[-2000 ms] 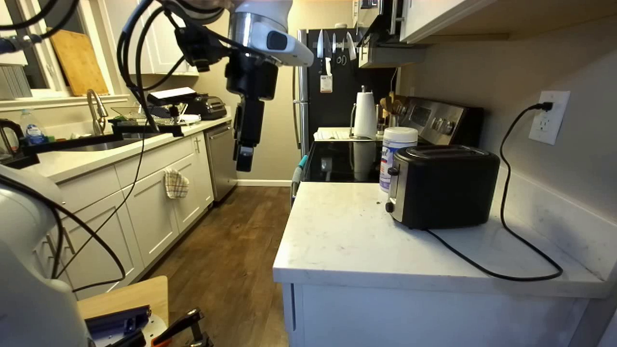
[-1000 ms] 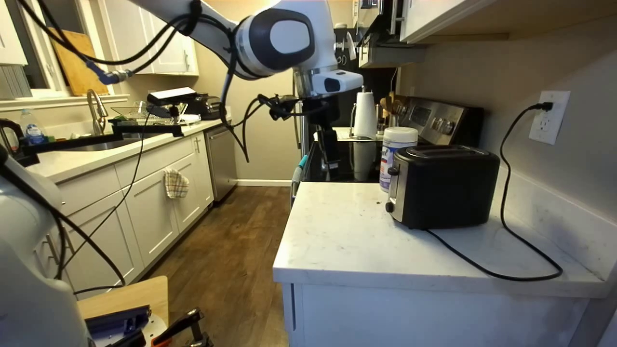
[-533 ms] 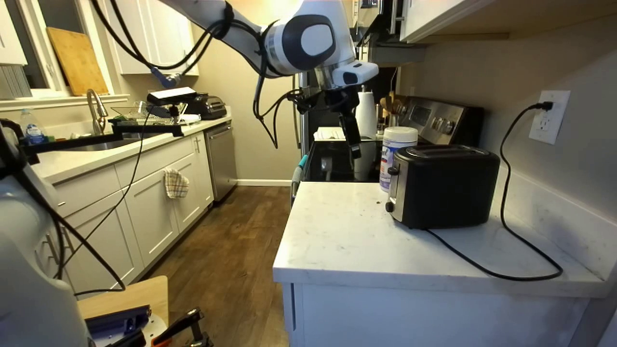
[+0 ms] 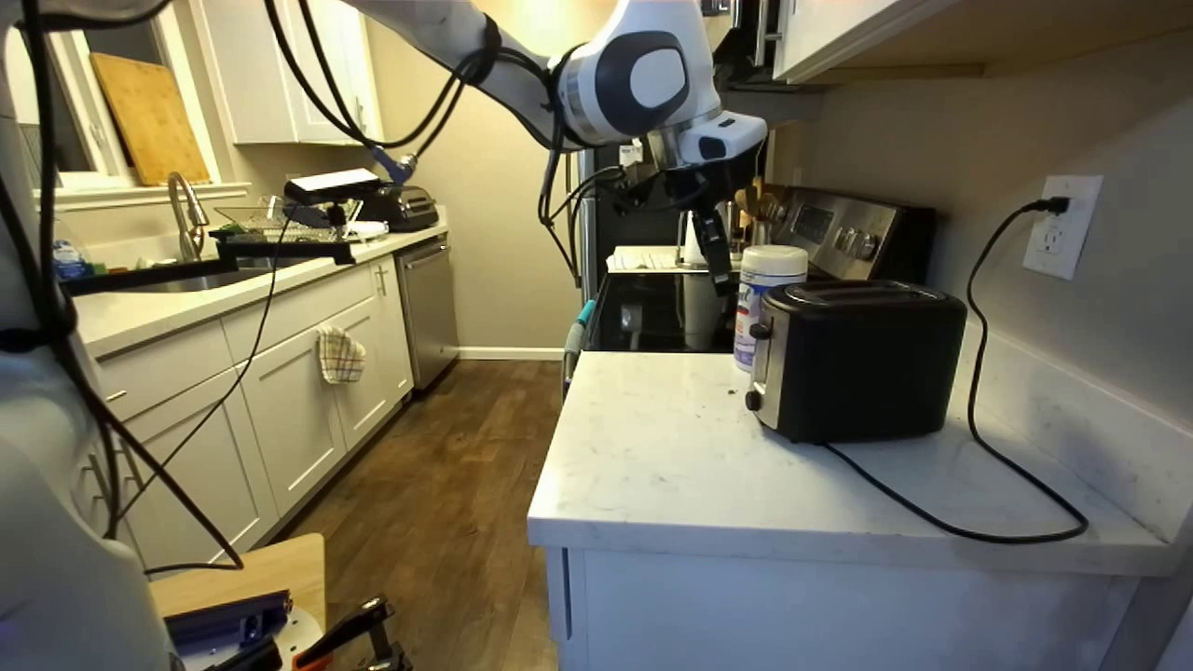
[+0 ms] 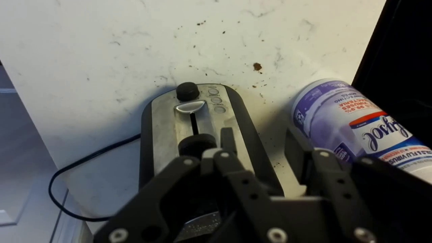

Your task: Push the black toaster knob fully downwards

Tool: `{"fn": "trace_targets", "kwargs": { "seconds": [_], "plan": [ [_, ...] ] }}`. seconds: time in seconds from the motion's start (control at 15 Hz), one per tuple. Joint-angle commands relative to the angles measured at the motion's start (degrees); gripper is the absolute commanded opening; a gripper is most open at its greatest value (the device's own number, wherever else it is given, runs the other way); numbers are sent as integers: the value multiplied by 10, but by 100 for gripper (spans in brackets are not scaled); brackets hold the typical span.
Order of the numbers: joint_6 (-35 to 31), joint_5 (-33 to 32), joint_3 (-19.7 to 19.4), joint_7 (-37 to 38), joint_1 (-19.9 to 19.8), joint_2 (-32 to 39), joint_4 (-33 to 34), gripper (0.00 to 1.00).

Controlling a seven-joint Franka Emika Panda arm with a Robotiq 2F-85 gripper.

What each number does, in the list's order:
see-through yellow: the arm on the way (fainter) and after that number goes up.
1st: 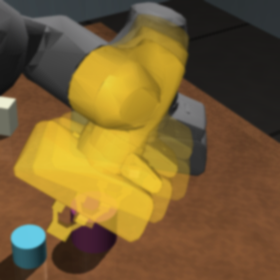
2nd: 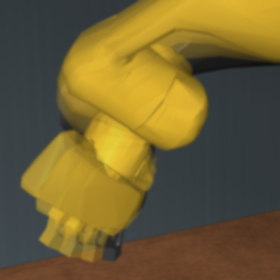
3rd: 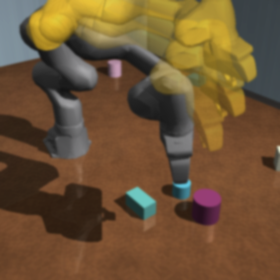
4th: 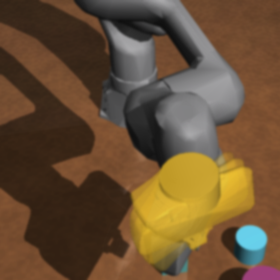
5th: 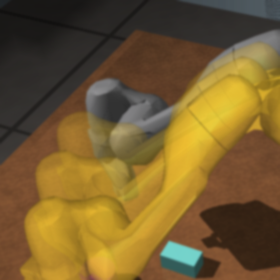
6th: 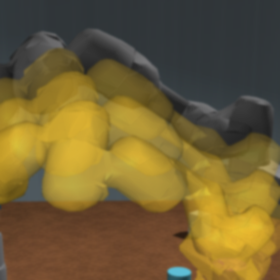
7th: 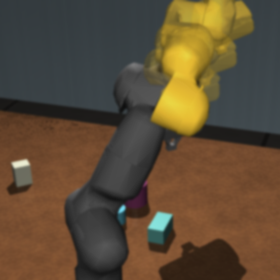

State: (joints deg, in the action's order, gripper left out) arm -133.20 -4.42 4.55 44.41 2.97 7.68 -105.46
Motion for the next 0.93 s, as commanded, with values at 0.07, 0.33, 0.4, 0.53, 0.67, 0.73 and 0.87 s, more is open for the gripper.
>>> {"fn": "trace_targets", "kwargs": {
  "seconds": [0.07, 0.33, 0.4, 0.53, 0.67, 0.73, 0.87],
  "plan": [
    [9, -23, -24, 38, 19, 27, 34, 7],
    [8, -25, -34, 45, 26, 37, 43, 0],
    [10, -23, -37, 46, 27, 41, 45, 0],
    [20, -15, -40, 44, 27, 45, 48, 1],
    [33, -10, -43, 41, 24, 48, 49, 1],
    [36, -10, -45, 41, 24, 50, 48, 1],
    [45, -10, -50, 41, 22, 54, 49, 1]
  ]
}}
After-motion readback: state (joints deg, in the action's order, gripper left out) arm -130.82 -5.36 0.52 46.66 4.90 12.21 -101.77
